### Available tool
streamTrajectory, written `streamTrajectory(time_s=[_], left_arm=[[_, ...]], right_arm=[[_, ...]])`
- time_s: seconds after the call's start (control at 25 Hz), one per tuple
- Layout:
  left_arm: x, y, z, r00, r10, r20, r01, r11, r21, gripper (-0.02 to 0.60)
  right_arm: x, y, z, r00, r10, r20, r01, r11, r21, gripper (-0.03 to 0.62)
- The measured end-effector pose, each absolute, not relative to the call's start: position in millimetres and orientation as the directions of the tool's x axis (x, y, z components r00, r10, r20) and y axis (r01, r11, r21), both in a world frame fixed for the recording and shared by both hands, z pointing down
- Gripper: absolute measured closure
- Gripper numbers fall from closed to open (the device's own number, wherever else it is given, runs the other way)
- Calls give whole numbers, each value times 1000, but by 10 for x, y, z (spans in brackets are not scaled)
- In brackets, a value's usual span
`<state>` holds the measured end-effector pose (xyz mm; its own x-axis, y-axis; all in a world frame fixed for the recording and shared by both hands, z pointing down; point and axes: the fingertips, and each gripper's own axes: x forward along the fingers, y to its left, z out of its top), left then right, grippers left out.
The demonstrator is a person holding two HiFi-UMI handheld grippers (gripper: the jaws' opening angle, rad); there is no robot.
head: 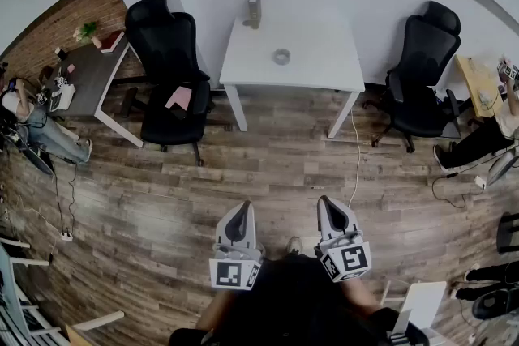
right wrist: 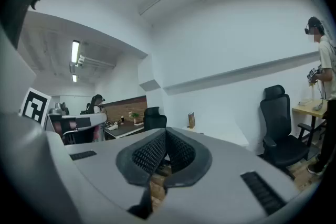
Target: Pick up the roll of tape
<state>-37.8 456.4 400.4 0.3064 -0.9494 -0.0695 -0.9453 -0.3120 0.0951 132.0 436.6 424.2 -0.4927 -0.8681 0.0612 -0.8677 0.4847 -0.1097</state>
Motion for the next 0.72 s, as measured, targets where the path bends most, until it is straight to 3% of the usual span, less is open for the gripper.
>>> streamTrajectory(time_s=[0.72], left_arm=[[215,4194,4015,265,-963,-46,-961,-268,64,566]], right_arm=[[1907,3964,4317,-558,-829,45,-825,547,-142,582]])
